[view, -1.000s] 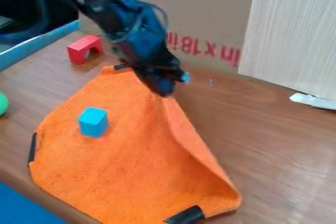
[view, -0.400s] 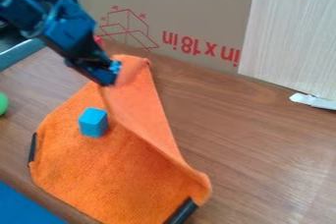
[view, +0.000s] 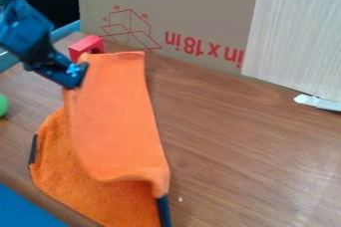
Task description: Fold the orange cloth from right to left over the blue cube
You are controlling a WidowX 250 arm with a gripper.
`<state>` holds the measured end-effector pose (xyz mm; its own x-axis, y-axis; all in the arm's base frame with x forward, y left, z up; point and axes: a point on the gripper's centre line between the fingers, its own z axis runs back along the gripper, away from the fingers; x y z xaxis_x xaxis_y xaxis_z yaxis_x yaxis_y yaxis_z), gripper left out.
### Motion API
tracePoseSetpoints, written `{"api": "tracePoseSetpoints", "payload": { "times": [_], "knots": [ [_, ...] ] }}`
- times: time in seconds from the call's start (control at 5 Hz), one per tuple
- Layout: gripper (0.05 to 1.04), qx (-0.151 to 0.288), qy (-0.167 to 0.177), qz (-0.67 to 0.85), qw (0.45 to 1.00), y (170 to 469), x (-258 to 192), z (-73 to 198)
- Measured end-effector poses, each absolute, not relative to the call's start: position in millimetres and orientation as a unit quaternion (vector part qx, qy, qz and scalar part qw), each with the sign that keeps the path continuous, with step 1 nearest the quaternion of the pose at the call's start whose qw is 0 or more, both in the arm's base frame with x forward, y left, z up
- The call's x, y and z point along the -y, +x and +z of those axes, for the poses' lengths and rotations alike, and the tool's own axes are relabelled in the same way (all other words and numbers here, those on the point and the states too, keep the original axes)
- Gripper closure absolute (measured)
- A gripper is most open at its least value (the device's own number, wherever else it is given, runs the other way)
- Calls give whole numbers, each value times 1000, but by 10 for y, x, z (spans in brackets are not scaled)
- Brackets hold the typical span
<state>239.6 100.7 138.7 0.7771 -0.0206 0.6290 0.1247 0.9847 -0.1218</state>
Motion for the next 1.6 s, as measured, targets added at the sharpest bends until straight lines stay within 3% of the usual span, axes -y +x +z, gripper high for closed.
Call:
{"api": "tracePoseSetpoints", "payload": {
  "times": [0.8, 1.0, 1.4, 1.6],
  "knots": [
    [1017, 333, -68, -38, 940, 2056, -1135, 1296],
    [880, 323, -64, -31, 944, 2033, -1162, 1266],
    [321, 265, -69, 19, 962, 2038, -1319, 1272],
    [91, 222, -71, 13, 972, 2059, -1350, 1357]
  ]
}}
